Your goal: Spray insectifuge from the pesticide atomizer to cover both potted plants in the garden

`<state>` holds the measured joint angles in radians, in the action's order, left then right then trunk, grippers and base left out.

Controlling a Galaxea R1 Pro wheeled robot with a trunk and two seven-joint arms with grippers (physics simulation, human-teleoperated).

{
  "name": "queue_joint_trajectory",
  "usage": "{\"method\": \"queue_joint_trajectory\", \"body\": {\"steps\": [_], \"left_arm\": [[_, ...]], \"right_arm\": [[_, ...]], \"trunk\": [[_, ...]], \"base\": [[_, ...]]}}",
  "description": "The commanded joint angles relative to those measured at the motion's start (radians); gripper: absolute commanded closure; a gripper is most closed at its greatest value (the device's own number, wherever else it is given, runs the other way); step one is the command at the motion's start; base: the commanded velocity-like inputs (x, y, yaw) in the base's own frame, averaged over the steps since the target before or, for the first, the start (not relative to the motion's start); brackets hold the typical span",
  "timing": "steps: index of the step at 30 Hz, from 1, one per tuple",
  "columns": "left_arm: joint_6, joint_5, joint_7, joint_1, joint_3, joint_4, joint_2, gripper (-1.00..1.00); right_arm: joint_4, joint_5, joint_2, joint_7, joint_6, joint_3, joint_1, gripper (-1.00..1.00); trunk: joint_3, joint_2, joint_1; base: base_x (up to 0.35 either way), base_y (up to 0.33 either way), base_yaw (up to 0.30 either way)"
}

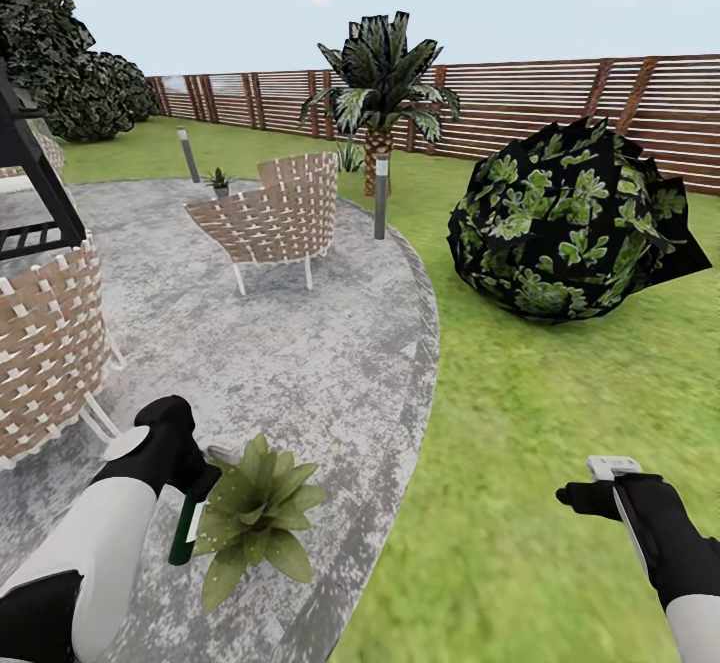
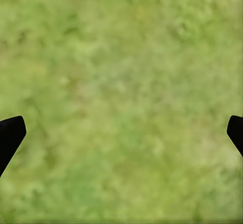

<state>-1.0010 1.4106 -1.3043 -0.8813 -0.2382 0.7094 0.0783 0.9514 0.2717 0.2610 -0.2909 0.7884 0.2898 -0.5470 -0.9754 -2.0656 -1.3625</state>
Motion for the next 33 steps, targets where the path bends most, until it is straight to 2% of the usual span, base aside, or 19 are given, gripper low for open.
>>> {"method": "queue_joint_trajectory", "body": {"steps": [1, 9, 18, 27, 33], "left_arm": [[-0.008, 0.009, -0.01, -0.001, -0.003, 0.001, -0.001, 1.0], [-0.008, 0.009, -0.01, 0.007, -0.001, 0.001, 0.0, 1.0], [-0.008, 0.009, -0.007, 0.012, -0.003, 0.0, 0.0, 1.0], [-0.008, 0.009, -0.01, 0.011, -0.003, 0.001, -0.003, 1.0], [-0.008, 0.008, -0.012, -0.011, -0.003, 0.001, -0.005, 1.0]], "right_arm": [[0.001, 0.011, 0.0, -0.009, 0.003, 0.002, -0.001, -1.0], [0.001, 0.011, 0.0, -0.009, 0.003, 0.002, -0.001, -1.0], [0.001, 0.011, 0.0, -0.008, 0.003, 0.002, -0.001, -1.0], [0.001, 0.011, 0.0, -0.009, 0.003, 0.002, -0.001, -1.0], [0.001, 0.011, 0.0, -0.009, 0.003, 0.002, -0.001, -1.0]], "trunk": [[-0.001, 0.0, 0.0], [-0.001, 0.0, 0.0], [-0.001, 0.0, 0.0], [-0.001, 0.0, 0.0], [-0.001, 0.0, 0.0]], "base": [[0.0, 0.0, -0.004], [0.0, 0.0, -0.007], [0.0, 0.0, -0.2], [0.0, 0.0, -0.015], [0.0, 0.0, 0.0]]}}
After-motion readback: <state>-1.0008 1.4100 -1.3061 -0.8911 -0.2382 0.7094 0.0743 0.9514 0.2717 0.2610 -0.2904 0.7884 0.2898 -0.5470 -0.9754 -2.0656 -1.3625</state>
